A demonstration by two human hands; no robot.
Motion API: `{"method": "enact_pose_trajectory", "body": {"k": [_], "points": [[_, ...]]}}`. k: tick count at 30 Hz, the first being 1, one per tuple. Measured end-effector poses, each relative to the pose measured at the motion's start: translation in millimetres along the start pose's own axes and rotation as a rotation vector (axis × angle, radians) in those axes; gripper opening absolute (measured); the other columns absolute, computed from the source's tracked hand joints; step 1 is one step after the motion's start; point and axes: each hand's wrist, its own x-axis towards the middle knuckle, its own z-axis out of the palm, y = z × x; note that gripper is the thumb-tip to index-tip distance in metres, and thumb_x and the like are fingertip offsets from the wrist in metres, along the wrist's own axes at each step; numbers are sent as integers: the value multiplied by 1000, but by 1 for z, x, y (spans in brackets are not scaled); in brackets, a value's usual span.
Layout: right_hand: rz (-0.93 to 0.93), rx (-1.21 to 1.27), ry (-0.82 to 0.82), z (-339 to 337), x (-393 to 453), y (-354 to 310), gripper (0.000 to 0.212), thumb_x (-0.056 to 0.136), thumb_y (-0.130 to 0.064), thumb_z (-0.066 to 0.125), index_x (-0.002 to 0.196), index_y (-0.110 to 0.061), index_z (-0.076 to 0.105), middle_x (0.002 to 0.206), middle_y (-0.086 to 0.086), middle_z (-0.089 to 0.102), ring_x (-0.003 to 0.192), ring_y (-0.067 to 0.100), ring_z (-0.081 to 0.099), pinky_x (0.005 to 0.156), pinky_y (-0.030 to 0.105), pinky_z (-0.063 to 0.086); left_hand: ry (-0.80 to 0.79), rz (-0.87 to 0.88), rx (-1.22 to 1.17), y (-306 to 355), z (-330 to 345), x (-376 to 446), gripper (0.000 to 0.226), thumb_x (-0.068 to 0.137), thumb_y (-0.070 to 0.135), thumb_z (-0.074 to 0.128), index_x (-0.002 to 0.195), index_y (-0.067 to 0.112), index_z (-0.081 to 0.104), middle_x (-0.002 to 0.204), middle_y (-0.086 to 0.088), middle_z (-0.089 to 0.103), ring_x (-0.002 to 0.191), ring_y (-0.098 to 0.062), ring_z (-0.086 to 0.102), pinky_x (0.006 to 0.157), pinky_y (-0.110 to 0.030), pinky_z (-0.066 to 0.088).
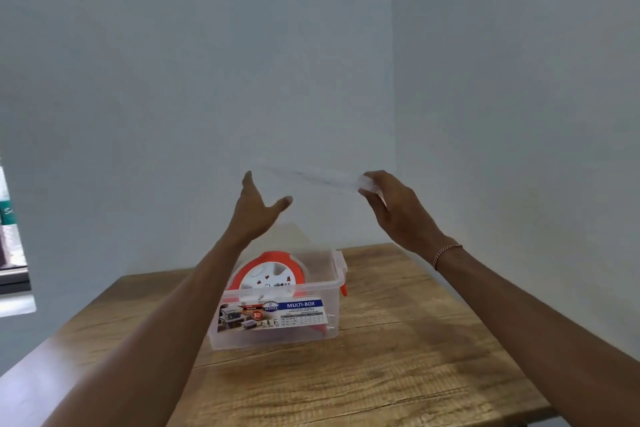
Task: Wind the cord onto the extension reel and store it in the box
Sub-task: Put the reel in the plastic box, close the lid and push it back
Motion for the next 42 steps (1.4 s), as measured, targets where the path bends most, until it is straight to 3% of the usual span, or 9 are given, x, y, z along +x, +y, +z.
{"method": "enact_pose_trajectory", "body": {"k": [6,11,15,20,25,29,34,37,42], "points": [[30,235,121,16,13,-32,27,99,-24,47,123,-14,42,106,1,65,92,7,66,80,23,54,151,85,-160,3,-49,-18,38,94,42,56,113,11,46,105,-5,62,96,-22,59,78,-30,47],[332,423,163,39,23,-43,51,96,-36,48,141,-22,26,120,5,57,80,11,69,53,25,57,210,136,-8,-3,-82,-39,48,96,49,46,86,2,47,69,-3,57,61,-16,54,59,-31,42],[553,196,54,58,25,-51,49,97,-35,46,142,-20,32,142,10,39,112,24,55,75,21,52,189,34,181,-17,-97,-41,50,96,50,47,77,4,50,70,-8,54,63,-21,51,59,-34,41],[682,94,-210,80,16,-48,46,99,-28,40,142,-13,34,142,16,43,128,32,42,105,39,36,-16,-166,395,-42,-100,-44,51,95,49,48,81,1,57,84,-18,67,75,-30,63,69,-37,51],[771,75,-376,93,1,-45,48,99,-25,39,142,-7,34,145,18,40,132,33,38,106,34,31,-127,-263,460,-57,-90,-53,54,95,46,50,105,-6,59,100,-21,68,78,-26,60,66,-30,46],[867,96,-447,99,-1,-42,47,97,-23,42,139,-2,38,146,17,39,131,32,39,102,30,32,-174,-328,475,-56,-86,-58,50,95,42,53,100,-7,60,95,-21,69,70,-27,62,61,-29,49],[883,17,-500,101,-1,-41,23,93,-20,47,100,0,56,114,24,59,99,33,56,70,24,36,-204,-380,507,-52,-84,-60,46,94,39,56,93,-6,61,92,-22,70,63,-28,64,48,-25,46],[865,-22,-516,102,-2,-39,18,91,-19,48,89,-2,54,106,24,62,86,29,55,65,24,36,-222,-397,535,-50,-84,-61,46,94,39,55,97,-7,61,95,-21,70,65,-28,63,47,-26,45],[832,-96,-593,98,-1,-45,24,92,-16,46,105,3,53,115,22,58,104,33,55,74,25,39,-277,-443,557,-47,-80,-64,41,95,38,54,90,-2,57,92,-20,69,70,-30,65,65,-34,56]]}}
